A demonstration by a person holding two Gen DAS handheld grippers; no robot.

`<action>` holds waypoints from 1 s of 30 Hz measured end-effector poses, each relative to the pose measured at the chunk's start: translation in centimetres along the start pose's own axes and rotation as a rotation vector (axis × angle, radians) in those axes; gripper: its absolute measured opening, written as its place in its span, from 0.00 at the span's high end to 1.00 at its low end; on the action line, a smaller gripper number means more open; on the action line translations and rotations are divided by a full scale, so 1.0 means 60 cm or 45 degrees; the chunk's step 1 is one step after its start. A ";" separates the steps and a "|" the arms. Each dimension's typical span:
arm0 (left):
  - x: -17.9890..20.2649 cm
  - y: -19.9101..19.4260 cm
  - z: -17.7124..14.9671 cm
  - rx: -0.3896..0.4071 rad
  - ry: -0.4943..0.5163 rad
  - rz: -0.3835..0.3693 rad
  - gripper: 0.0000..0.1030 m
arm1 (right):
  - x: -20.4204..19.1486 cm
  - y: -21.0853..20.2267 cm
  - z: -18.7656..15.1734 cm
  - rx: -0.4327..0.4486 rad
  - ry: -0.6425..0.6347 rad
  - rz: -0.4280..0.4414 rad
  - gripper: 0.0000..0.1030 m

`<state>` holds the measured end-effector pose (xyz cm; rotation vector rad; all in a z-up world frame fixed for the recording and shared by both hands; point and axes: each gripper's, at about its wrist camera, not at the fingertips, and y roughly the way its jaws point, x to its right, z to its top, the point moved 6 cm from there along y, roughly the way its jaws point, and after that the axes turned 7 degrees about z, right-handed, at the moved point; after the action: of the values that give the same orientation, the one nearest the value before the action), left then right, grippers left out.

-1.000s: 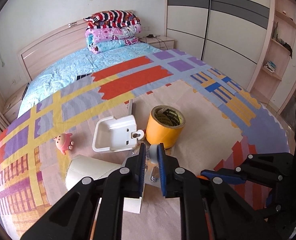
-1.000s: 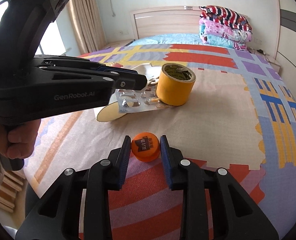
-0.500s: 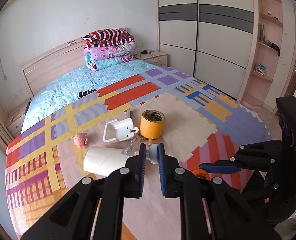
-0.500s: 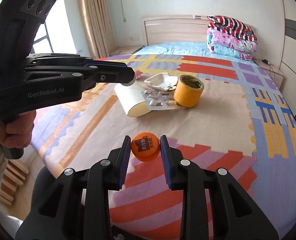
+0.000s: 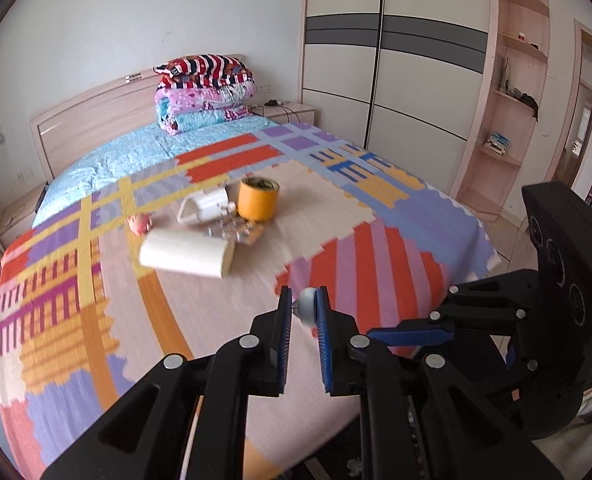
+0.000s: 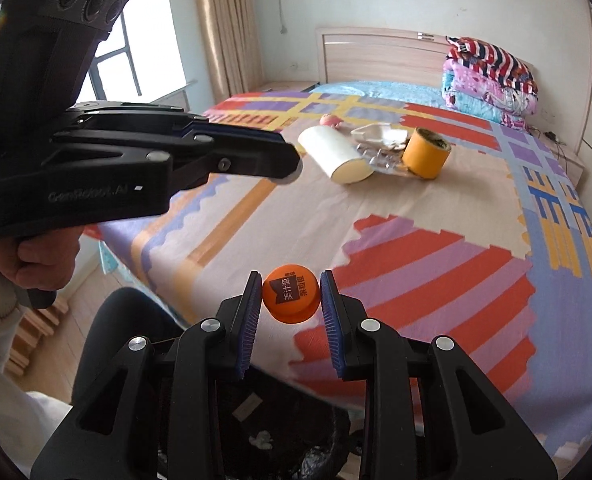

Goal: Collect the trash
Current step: 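Lower the orange cap into the trash bin and open the right tool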

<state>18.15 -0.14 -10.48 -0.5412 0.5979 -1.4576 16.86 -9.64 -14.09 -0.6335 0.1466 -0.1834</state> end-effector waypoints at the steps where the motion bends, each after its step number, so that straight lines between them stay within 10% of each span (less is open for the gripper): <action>1: 0.005 -0.004 -0.011 -0.003 -0.001 -0.007 0.88 | -0.006 0.001 -0.007 -0.008 -0.001 0.008 0.71; 30: 0.049 0.092 -0.332 -0.498 -0.123 -0.027 0.88 | -0.048 0.118 -0.250 -0.492 0.055 0.058 0.71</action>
<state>9.03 -2.40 -29.11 -0.9206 0.8081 -1.3301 12.08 -12.02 -30.03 -1.0103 0.2407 -0.1254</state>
